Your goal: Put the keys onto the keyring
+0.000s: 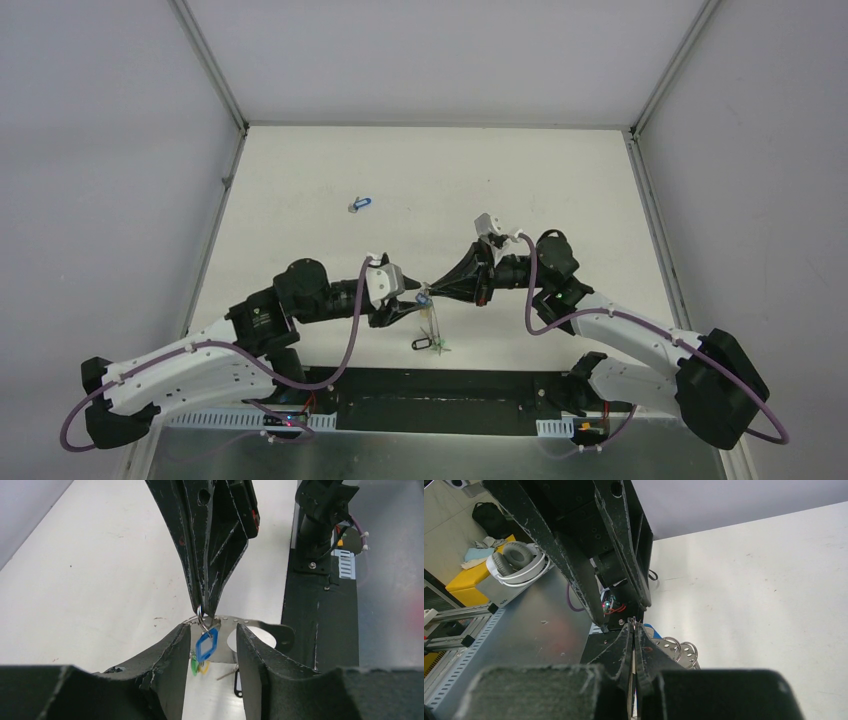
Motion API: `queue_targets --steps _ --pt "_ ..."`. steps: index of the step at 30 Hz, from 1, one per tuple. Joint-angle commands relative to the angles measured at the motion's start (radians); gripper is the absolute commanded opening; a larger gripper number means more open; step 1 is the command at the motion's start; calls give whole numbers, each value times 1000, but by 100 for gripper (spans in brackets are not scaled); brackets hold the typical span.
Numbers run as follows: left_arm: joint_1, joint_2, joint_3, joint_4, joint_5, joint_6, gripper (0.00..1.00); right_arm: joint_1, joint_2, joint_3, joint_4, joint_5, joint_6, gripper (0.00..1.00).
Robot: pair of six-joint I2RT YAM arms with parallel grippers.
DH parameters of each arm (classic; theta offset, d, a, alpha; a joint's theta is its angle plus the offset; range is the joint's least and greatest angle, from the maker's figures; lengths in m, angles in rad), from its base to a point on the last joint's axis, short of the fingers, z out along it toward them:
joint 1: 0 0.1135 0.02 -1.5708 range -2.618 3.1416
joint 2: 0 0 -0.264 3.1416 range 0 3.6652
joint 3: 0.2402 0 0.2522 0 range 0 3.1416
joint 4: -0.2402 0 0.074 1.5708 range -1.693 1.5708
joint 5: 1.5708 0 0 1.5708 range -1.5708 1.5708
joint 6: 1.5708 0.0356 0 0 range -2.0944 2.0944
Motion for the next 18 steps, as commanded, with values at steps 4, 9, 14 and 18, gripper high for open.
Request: queue_targets --steps 4,9,14,18 --pt "-9 77 16 101 41 19 36 2 -40 25 38 0 -16 0" --pt "-8 80 34 32 24 39 37 2 -49 21 29 5 -22 0" --pt "-8 59 32 1 11 27 36 1 -47 21 27 9 -22 0" --pt "-8 67 32 -1 29 26 27 2 -44 22 26 9 -23 0"
